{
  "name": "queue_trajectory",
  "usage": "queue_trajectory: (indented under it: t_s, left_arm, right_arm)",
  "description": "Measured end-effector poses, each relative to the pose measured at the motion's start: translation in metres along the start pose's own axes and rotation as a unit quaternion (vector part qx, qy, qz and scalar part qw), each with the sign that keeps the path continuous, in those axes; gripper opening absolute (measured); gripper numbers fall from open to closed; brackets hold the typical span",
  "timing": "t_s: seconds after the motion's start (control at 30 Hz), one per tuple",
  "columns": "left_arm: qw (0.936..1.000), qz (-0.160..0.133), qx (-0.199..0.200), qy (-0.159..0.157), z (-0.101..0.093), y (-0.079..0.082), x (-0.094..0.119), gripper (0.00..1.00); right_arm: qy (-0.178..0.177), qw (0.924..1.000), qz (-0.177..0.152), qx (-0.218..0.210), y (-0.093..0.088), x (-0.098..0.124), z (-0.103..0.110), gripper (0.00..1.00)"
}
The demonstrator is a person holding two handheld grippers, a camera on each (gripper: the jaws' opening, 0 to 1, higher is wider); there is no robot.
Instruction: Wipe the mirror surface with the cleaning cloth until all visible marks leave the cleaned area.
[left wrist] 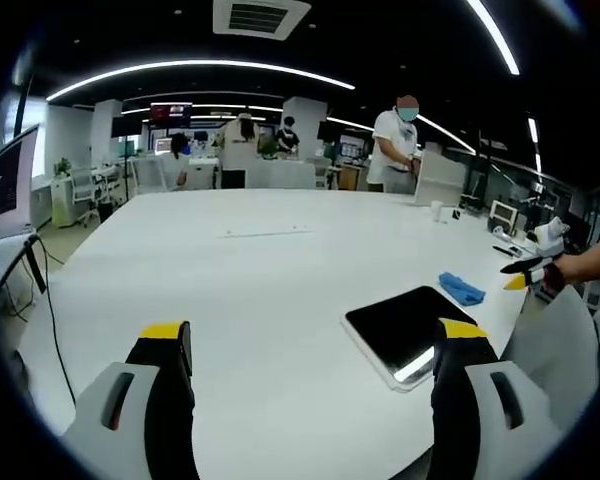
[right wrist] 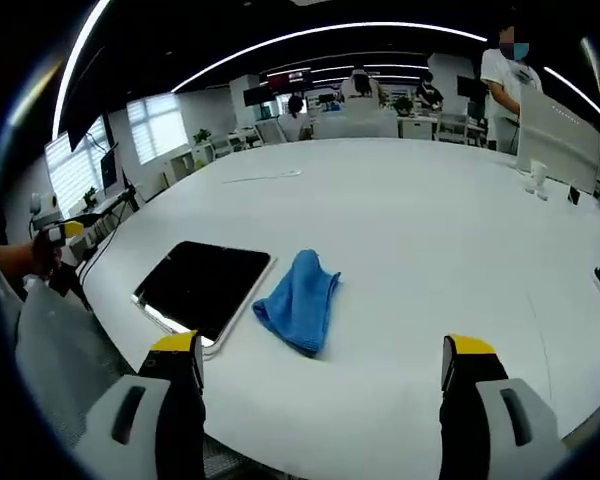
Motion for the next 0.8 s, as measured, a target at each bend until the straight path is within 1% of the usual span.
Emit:
queue_trajectory:
  t_s: [0.1, 0.17, 0.2, 0.23, 0.27, 0.3, 0.4, 0.47, 0.53, 0.63, 0.73, 0.77, 0.8]
  left_arm:
    - [0.9999, 0.004, -0.003, -0.009, -0.008, 0.002, 0.001, 0.99]
    - [0.9998, 0.009, -0.011, -0.011, -0.007, 0.000, 0.001, 0.99]
    - [0.9998, 0.012, -0.009, -0.012, -0.006, -0.002, 0.000, 0.99]
    - [0.9998, 0.013, -0.006, -0.011, -0.004, -0.004, -0.001, 0.99]
    - [0.9999, 0.015, -0.003, -0.008, -0.002, -0.006, -0.002, 0.99]
    - [0.9998, 0.020, 0.002, -0.005, -0.001, -0.007, -0.003, 0.99]
    - [0.9998, 0.017, 0.002, -0.009, -0.004, -0.002, -0.004, 0.99]
    - [0.9998, 0.014, -0.006, -0.015, -0.006, 0.003, -0.006, 0.99]
    - [0.9998, 0.011, -0.007, -0.017, -0.003, 0.003, -0.008, 0.99]
    - [0.9998, 0.011, 0.011, -0.012, 0.002, -0.002, -0.010, 0.99]
    - [0.9997, 0.009, 0.018, -0.014, -0.003, 0.000, -0.008, 0.99]
    - [0.9997, 0.006, 0.017, -0.016, -0.005, 0.003, -0.008, 0.99]
    - [0.9997, 0.004, 0.011, -0.020, -0.009, 0.004, -0.008, 0.99]
  right_arm:
    - [-0.006, 0.9999, -0.010, 0.002, 0.006, 0.002, -0.003, 0.98]
    - [-0.007, 0.9999, -0.011, 0.002, 0.007, 0.000, -0.005, 0.98]
    - [0.007, 0.9997, -0.004, -0.023, 0.006, -0.001, -0.003, 0.98]
    - [0.018, 0.9992, -0.008, -0.034, 0.007, -0.002, -0.002, 0.98]
    - [0.006, 0.9995, -0.012, -0.028, 0.007, -0.002, -0.007, 0.98]
    - [0.002, 0.9995, -0.014, -0.027, 0.007, -0.001, -0.009, 0.98]
    - [-0.001, 0.9994, -0.020, -0.029, 0.009, 0.002, -0.009, 0.98]
    - [0.001, 0.9994, -0.021, -0.026, 0.008, 0.004, -0.007, 0.98]
    - [0.011, 0.9997, -0.010, -0.020, 0.004, 0.005, -0.003, 0.98]
    - [0.015, 0.9999, -0.003, 0.002, -0.002, 0.006, -0.001, 0.98]
    - [0.011, 0.9999, -0.007, -0.001, -0.001, 0.008, -0.003, 0.98]
    - [0.008, 1.0000, -0.004, -0.001, -0.002, 0.008, -0.003, 0.98]
    - [0.003, 1.0000, 0.008, 0.001, -0.005, 0.008, -0.004, 0.98]
Point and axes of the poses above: the point that each gripper's makers call its tool centre point, and the gripper's own axes: x roughly backward along the fingers, z roughly to its left, y roughly out of its top, the point moved 2 cm from there along x, roughly backward along the fingers, and after that the axes turned 13 degrees about -y, right-handed, at the moved point
